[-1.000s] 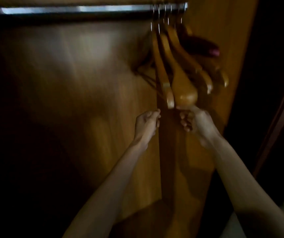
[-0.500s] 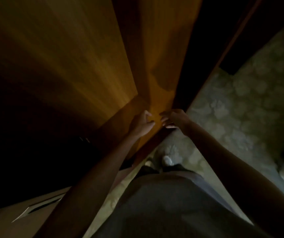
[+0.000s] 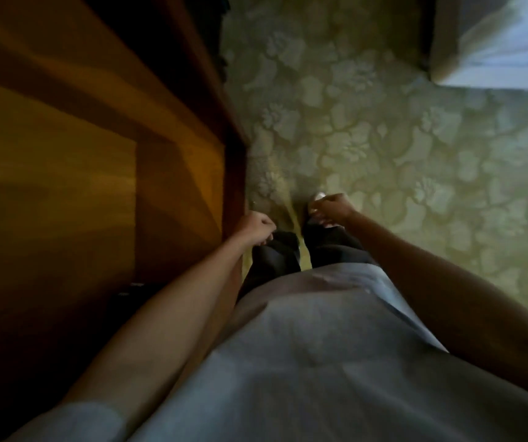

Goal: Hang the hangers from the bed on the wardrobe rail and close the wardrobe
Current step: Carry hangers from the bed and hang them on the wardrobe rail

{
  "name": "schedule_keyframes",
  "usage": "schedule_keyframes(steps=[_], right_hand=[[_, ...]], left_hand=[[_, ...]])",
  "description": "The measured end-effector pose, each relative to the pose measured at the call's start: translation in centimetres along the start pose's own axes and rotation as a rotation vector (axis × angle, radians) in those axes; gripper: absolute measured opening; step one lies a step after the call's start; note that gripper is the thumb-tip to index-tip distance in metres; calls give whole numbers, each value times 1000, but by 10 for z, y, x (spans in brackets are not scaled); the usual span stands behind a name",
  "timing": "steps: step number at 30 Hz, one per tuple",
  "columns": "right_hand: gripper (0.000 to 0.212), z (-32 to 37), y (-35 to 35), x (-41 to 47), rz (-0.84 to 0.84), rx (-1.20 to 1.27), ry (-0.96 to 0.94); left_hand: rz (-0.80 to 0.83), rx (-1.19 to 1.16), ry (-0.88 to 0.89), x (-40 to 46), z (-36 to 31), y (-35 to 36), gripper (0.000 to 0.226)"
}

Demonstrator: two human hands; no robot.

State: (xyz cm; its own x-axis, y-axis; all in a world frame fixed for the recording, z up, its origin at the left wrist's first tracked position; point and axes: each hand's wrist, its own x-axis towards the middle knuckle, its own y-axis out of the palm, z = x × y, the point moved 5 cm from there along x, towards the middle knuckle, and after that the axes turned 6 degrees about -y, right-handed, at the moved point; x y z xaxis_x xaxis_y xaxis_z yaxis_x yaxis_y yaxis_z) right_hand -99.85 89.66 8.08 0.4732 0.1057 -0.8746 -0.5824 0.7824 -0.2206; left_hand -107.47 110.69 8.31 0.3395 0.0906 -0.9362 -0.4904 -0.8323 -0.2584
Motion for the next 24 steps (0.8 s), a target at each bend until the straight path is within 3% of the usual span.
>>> schedule_keyframes(steps=[5,14,19,24], right_hand=[[25,-122,-72,-20,-185,225,161],[25,-309,-158,-78,-414,773,359],[26,-375,-187,-96,-490,937,411],[25,-385,-247,-81,-508,972,351]], left_hand=[[-48,185,26,1,-65,52,18],[103,433,184,-7,-249,206,15],[121,663,256,-3,-328,274,21],[70,784,258,9,-381,301,19]])
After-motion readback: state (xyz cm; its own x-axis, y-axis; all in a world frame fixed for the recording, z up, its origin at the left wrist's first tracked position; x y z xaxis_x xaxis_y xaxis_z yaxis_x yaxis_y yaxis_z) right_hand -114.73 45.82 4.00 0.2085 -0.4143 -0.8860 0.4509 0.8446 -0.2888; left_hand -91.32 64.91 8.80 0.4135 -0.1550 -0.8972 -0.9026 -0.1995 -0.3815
